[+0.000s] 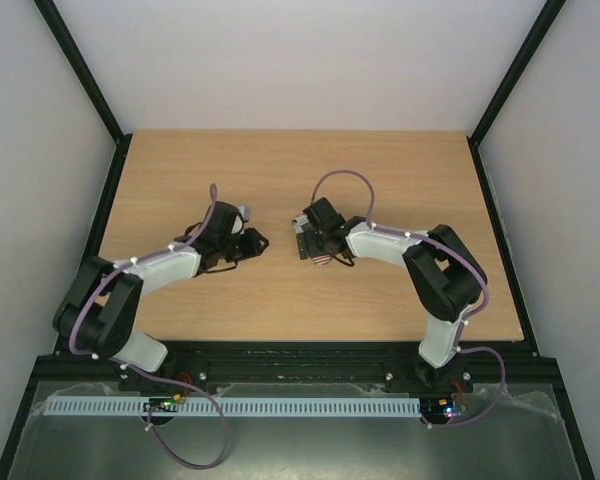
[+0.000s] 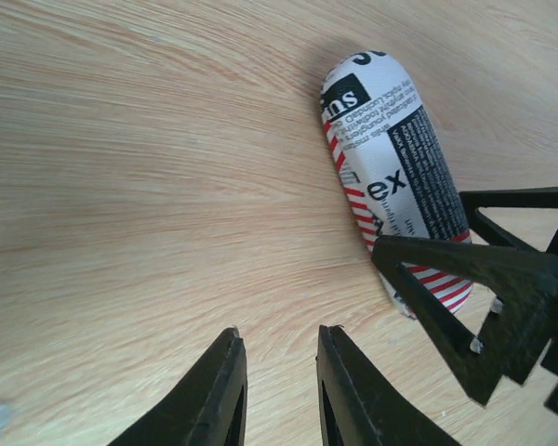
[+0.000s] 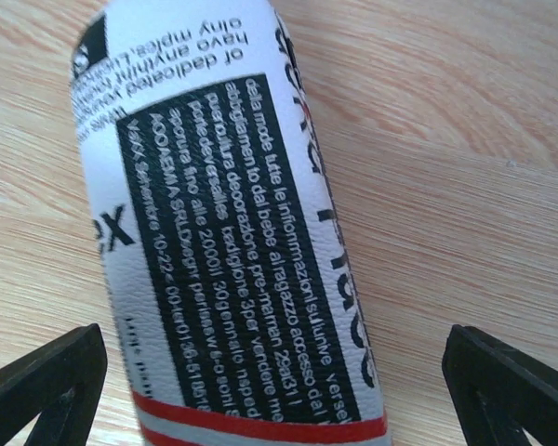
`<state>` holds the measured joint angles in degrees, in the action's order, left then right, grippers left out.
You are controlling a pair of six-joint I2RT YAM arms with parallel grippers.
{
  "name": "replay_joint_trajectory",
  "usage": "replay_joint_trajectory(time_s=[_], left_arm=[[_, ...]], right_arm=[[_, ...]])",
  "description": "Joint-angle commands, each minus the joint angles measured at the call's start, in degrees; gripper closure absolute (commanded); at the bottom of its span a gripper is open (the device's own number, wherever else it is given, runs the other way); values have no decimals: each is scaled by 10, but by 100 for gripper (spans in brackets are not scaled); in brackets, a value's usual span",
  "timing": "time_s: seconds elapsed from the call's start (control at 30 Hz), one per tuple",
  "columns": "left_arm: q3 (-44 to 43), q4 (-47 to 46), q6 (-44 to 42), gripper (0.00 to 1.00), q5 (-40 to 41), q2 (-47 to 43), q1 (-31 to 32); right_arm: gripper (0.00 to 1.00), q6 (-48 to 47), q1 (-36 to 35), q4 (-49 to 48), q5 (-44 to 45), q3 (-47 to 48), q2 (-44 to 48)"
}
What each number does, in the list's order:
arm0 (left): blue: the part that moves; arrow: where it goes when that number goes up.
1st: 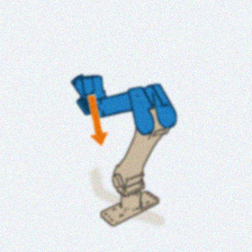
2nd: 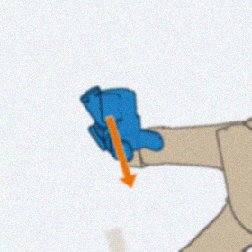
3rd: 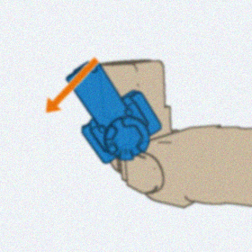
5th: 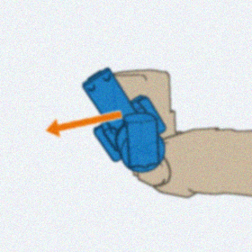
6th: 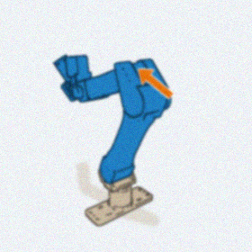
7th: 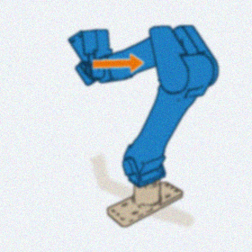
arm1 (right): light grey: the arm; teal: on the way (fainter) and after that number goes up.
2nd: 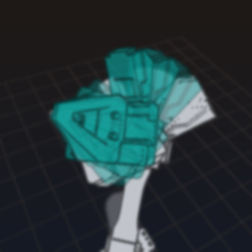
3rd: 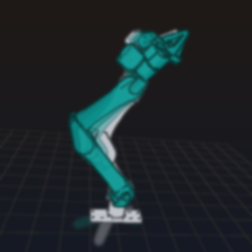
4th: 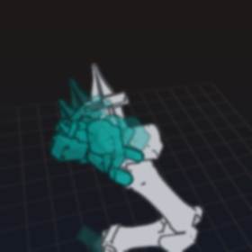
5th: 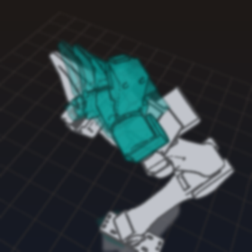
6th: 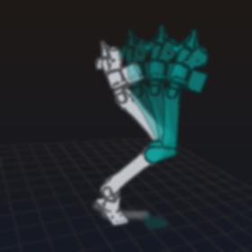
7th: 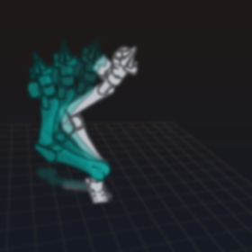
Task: Organize the sunglasses
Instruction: Close the sunglasses case at the center of the board, then move the sunglasses case at the center of the board.
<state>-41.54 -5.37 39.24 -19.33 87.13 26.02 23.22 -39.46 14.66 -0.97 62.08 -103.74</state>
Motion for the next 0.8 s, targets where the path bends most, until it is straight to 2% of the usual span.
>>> replay_joint_trajectory(time_s=[0.0, 0.13, 0.37, 0.53, 0.67, 0.77], left_arm=[[15, 59, -17, 75, 38, -48, -8], [25, 83, -24, 74, 44, -80, -12], [23, 137, -40, 73, 67, -136, -19], [2, 183, -56, 71, 83, -160, -25], [-11, 206, -60, 70, 90, -179, -27], [-13, 213, -59, 67, 91, -193, -28]], right_arm=[[3, -35, -3, 35, 36, 23, -16], [16, -22, -2, 45, 78, 37, -39], [38, -7, -2, 31, 74, 30, -46], [45, 33, 5, 15, 115, 8, -13], [48, 47, 44, 15, 141, -11, 23], [48, 40, 87, 12, 128, -26, 41]])
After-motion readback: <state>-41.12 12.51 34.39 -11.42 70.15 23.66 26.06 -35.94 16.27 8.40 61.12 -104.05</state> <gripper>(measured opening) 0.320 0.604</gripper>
